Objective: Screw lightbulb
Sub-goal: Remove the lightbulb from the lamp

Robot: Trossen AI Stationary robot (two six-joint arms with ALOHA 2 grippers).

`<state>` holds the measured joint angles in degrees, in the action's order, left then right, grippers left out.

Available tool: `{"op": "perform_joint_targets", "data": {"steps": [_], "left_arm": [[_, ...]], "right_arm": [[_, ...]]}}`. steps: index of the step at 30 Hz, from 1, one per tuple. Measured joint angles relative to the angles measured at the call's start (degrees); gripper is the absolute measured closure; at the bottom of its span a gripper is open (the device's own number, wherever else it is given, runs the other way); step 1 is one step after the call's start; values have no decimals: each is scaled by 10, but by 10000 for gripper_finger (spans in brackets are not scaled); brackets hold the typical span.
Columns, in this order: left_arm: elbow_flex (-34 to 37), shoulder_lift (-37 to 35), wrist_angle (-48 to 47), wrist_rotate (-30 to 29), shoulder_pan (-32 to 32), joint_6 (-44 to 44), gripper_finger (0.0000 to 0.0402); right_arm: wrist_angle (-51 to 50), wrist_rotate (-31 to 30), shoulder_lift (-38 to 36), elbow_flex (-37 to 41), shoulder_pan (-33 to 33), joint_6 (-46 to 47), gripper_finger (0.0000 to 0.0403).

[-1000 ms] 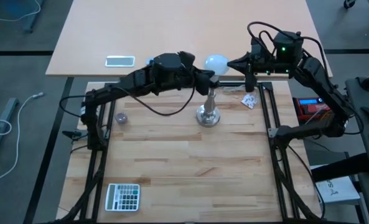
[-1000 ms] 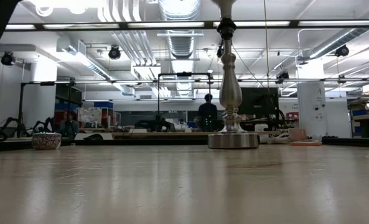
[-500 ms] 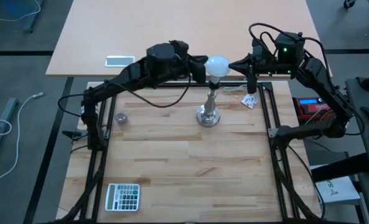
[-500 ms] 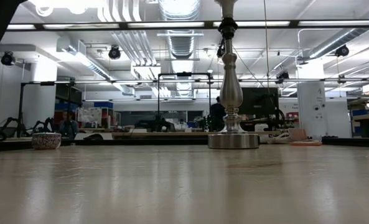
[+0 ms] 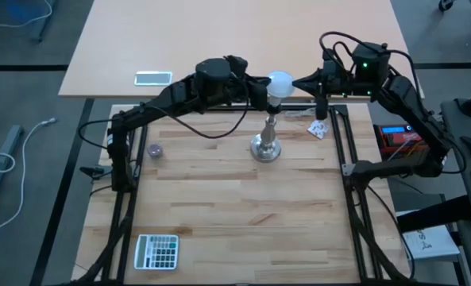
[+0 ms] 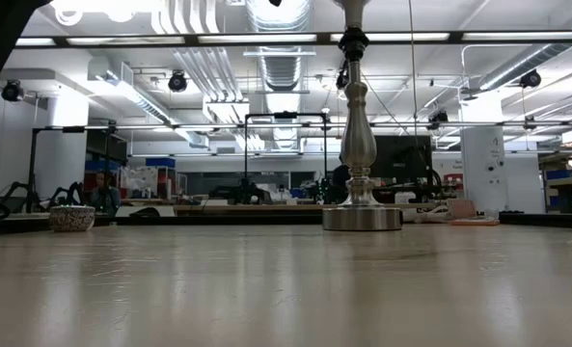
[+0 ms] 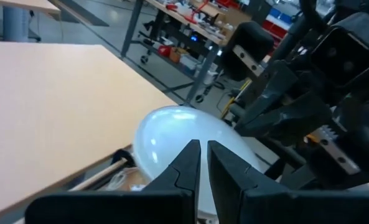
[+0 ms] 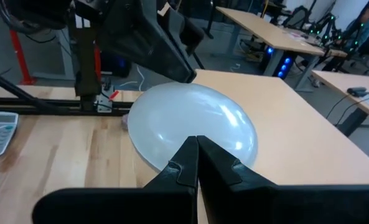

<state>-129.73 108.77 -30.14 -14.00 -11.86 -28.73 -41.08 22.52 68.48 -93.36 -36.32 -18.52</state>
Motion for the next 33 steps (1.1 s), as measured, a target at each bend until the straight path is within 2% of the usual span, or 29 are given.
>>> {"op": "perform_joint_targets", "data": {"steps": [12,16,19,22,27,33], "left_arm": [[-18,1,6,24,12,-8,381],[-34,1,6,11,12,10,381],[-38,0,4,-24,11,28,381],[-38,0,-6,-51,8,43,381],[-35,2,-43,-59,-4,33,381],[-33,9,-39,-25,-6,23,381]], "right_arm": [[30,-3,3,2,0,24,403],[27,-4,-11,3,-1,29,403],[27,0,-16,3,-1,45,403],[19,21,-19,3,-1,60,403],[0,73,-19,3,-1,78,403],[-4,76,-14,7,-1,70,403]]}}
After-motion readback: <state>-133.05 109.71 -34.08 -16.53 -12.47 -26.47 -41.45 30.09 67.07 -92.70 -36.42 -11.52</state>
